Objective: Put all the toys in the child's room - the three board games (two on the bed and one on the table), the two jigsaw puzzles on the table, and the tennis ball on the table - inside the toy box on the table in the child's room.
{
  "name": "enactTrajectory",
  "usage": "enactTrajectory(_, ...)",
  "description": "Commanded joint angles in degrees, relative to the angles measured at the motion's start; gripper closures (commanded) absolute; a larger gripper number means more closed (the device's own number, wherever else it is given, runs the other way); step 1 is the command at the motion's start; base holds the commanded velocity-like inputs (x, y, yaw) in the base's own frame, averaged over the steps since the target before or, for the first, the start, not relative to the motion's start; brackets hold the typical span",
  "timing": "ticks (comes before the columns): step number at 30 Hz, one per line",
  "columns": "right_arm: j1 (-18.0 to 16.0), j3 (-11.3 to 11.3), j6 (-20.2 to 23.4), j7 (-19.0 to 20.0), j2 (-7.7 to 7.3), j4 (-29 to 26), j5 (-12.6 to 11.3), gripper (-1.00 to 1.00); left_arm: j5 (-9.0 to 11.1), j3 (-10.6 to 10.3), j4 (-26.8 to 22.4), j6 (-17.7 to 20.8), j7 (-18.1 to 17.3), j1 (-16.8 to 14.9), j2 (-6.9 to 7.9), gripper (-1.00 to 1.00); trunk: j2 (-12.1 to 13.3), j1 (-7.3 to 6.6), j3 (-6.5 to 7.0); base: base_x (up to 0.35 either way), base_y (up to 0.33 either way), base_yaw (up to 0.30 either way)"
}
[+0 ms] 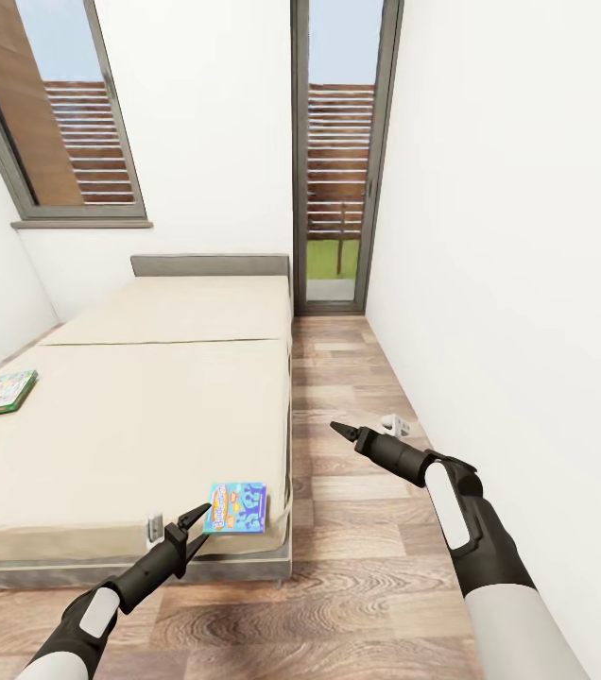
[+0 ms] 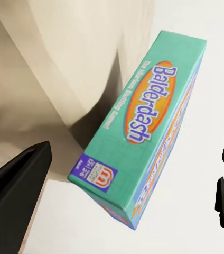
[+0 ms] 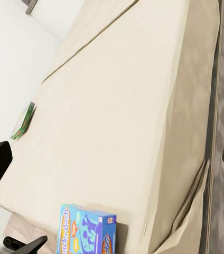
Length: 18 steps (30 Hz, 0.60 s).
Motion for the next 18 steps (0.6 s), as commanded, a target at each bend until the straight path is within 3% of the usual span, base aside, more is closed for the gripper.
enactTrajectory(1, -0.04, -0.20, 0.44, 0.15, 0.07, -0.01, -0.13, -1.00, 0.78, 0.20, 0.05, 0.08, -0.09, -2.09, -0.05, -1.00, -0.02, 0.00, -0.04, 0.000, 0.000, 0.000)
enactTrajectory(18, -0.04, -0.26, 0.44, 0.15, 0.07, -0.03, -0.15, -1.00, 0.78, 0.20, 0.05, 0.03, -0.09, -2.09, -0.11, -1.00, -0.02, 0.00, -0.04, 0.000, 0.000, 0.000)
